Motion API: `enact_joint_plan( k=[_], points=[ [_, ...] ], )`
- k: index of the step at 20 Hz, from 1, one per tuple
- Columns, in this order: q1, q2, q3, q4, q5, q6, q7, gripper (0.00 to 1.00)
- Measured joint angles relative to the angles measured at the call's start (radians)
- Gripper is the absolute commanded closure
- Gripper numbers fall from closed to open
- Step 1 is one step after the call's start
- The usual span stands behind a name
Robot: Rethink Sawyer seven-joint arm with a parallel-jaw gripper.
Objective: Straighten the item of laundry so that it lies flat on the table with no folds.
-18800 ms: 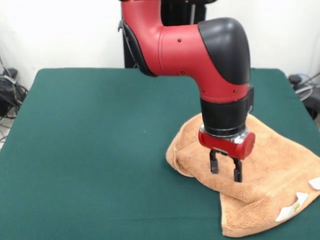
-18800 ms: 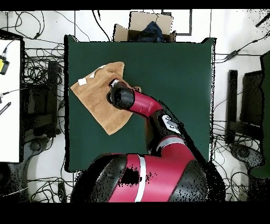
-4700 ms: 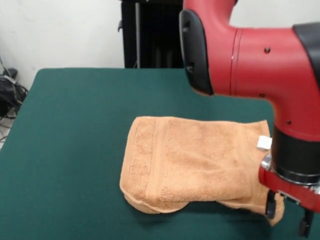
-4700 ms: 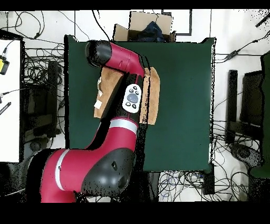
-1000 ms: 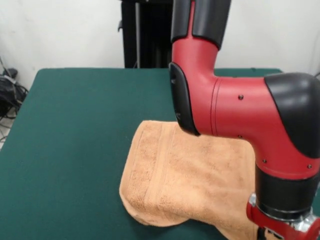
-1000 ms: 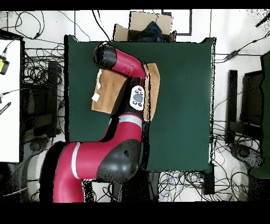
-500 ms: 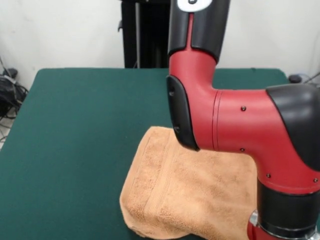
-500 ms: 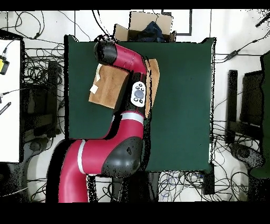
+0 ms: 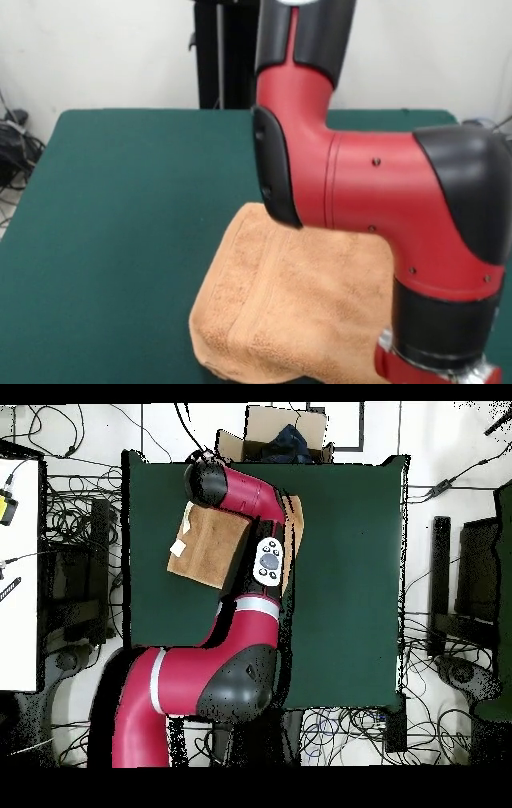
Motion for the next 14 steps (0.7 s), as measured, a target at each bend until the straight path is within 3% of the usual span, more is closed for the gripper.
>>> enact_joint_plan(
  k=[7, 14],
  points=[
    [0.015, -0.161, -0.043, 0.201, -0.061, 0.031, 0.0, 0.0],
    [0.039, -0.302, -0.086, 0.291, -0.087, 0.144, 0.0, 0.0]
  ],
)
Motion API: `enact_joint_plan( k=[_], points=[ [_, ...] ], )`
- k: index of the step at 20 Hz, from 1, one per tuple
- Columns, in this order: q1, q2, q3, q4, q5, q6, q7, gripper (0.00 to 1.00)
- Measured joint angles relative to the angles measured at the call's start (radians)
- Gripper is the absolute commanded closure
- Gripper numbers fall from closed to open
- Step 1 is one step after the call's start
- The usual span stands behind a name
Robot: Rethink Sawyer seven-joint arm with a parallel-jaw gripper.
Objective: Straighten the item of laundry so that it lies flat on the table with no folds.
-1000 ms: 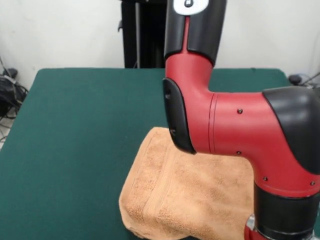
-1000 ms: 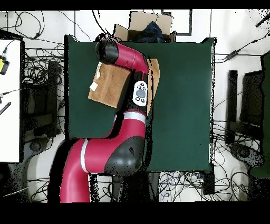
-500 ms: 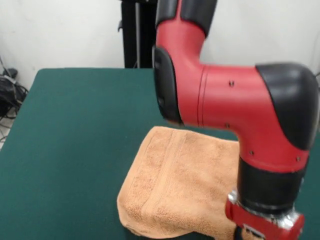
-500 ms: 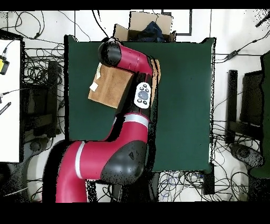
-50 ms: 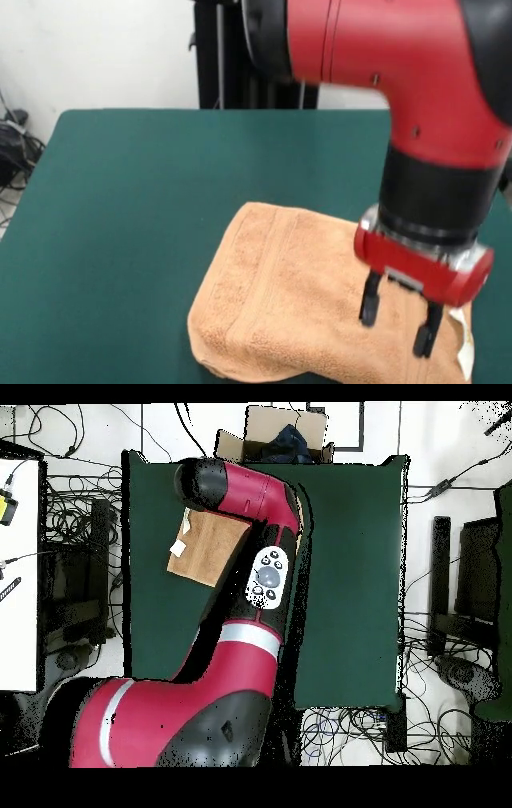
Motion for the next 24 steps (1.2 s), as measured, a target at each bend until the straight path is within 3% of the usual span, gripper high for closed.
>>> enact_joint_plan(
  k=[10, 16, 24],
  points=[
    [0.002, -0.122, -0.003, 0.03, -0.01, 0.048, 0.0, 0.0],
    [0.003, -0.15, -0.003, 0.077, -0.01, 0.048, 0.0, 0.0],
    [-0.002, -0.149, 0.009, 0.213, -0.011, -0.013, 0.0, 0.0]
  ],
)
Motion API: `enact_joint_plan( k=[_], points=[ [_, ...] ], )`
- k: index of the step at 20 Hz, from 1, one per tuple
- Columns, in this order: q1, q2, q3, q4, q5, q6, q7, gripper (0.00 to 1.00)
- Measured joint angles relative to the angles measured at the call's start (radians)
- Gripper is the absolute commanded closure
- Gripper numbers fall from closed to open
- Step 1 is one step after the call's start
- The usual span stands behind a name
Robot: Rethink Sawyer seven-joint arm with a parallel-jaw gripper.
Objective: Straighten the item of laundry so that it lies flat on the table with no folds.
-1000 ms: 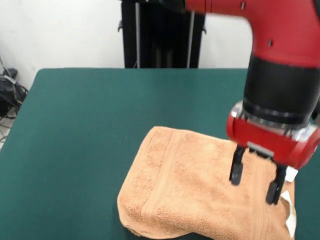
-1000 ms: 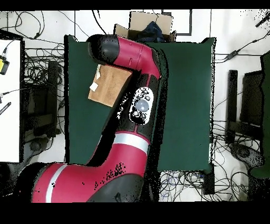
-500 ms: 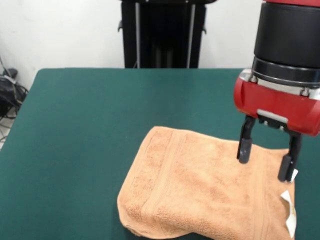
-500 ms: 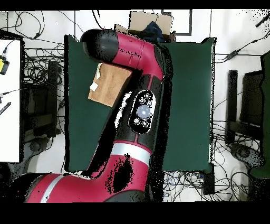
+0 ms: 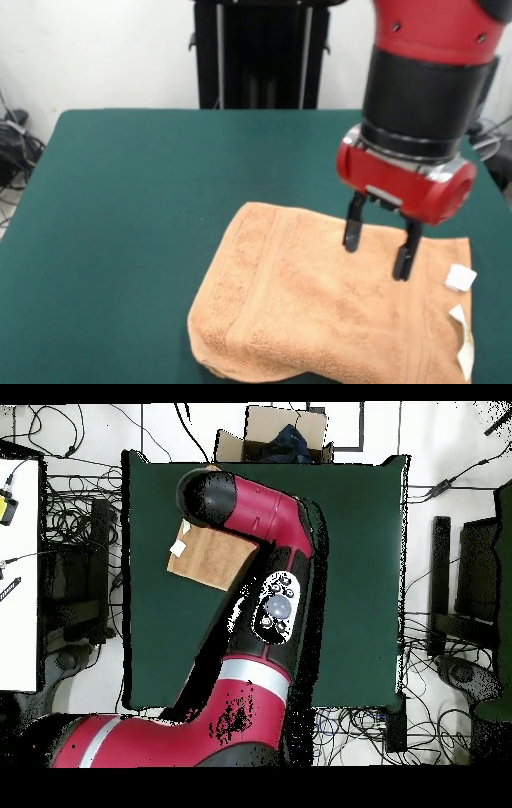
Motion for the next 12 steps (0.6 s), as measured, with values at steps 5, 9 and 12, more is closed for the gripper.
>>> enact_joint_plan(
  k=[5, 9, 12],
  points=[
    [-0.011, 0.01, 0.01, 0.072, -0.001, -0.111, 0.0, 0.0],
    [-0.019, 0.022, 0.019, 0.103, -0.002, -0.194, 0.0, 0.0],
    [-0.029, 0.042, 0.036, 0.114, -0.003, -0.269, 0.0, 0.0]
  ],
)
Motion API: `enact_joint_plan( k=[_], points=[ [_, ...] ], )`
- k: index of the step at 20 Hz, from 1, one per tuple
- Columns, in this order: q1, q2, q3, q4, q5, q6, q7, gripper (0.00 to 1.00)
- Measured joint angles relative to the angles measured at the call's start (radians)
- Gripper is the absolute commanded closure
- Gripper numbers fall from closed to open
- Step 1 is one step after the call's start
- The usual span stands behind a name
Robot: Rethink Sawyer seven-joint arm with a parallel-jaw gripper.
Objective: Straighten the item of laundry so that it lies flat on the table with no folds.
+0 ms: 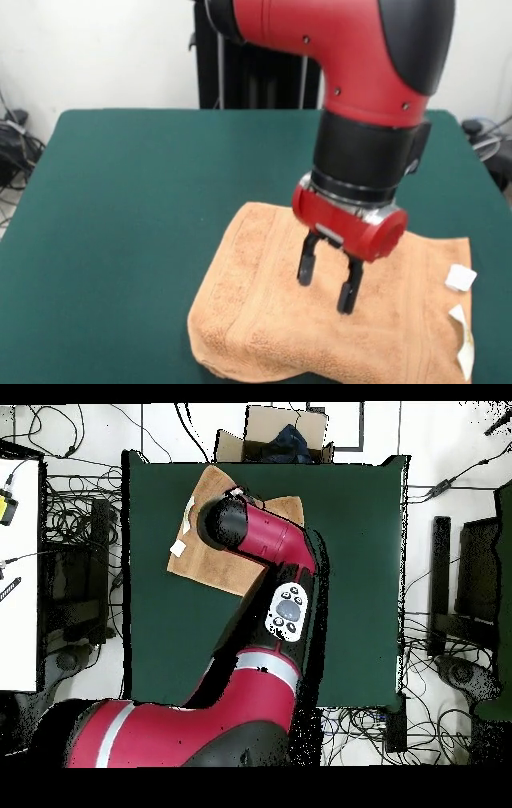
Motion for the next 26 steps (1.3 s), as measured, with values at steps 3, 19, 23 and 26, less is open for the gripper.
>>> enact_joint_plan(
  k=[3, 19, 23, 26],
  points=[
    [-0.012, 0.023, 0.019, 0.0, -0.001, -0.057, 0.0, 0.0],
    [-0.032, 0.166, 0.068, -0.001, 0.0, -0.304, 0.0, 0.0],
    [-0.031, 0.174, 0.075, 0.0, -0.001, -0.377, 0.0, 0.0],
    [-0.032, 0.175, 0.08, 0.001, -0.001, -0.398, 0.0, 0.0]
  ],
)
